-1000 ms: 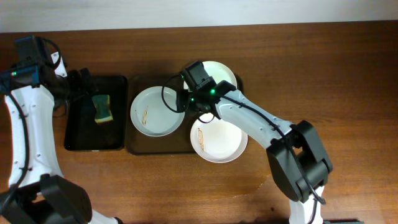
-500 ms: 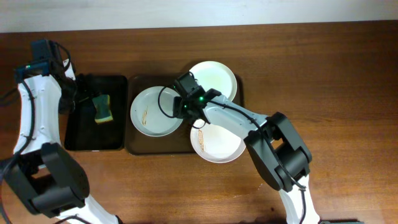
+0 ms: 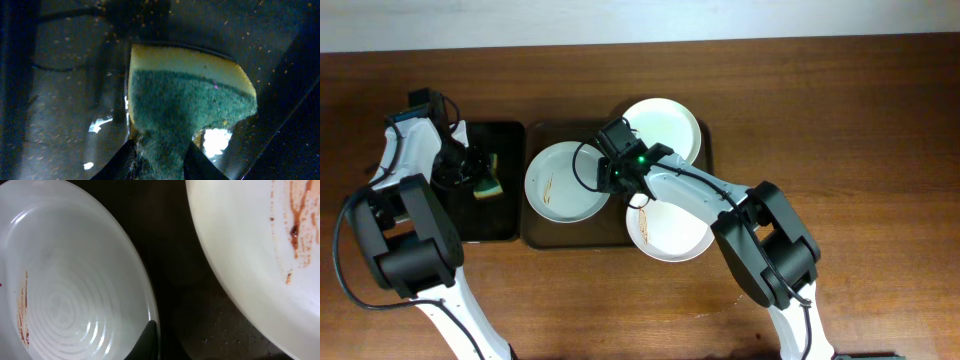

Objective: Clean dirty plates on tray and stack at the side

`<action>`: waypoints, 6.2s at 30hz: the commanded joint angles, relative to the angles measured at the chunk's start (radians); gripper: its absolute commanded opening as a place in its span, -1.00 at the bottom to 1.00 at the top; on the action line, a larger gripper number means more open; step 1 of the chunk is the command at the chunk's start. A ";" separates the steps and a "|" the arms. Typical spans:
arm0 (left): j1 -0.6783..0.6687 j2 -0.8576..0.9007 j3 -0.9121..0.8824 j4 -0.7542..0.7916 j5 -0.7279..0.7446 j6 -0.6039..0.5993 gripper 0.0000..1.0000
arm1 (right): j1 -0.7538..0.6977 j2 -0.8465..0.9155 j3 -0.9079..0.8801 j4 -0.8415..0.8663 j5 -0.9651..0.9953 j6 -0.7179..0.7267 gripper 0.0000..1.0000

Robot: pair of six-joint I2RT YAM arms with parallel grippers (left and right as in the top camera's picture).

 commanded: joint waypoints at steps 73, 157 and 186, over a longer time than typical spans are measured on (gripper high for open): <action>-0.106 -0.145 -0.174 -0.013 -0.256 -0.057 -0.99 | -0.037 0.034 0.015 0.023 -0.129 -0.039 -0.92; -0.106 -0.144 -0.366 0.338 -0.196 -0.057 -0.99 | -0.447 0.060 0.211 -0.314 -0.067 -0.416 -0.05; -0.272 -0.145 0.061 -0.062 0.135 0.056 -0.99 | -0.169 0.171 0.301 -0.383 -0.127 -0.063 -0.92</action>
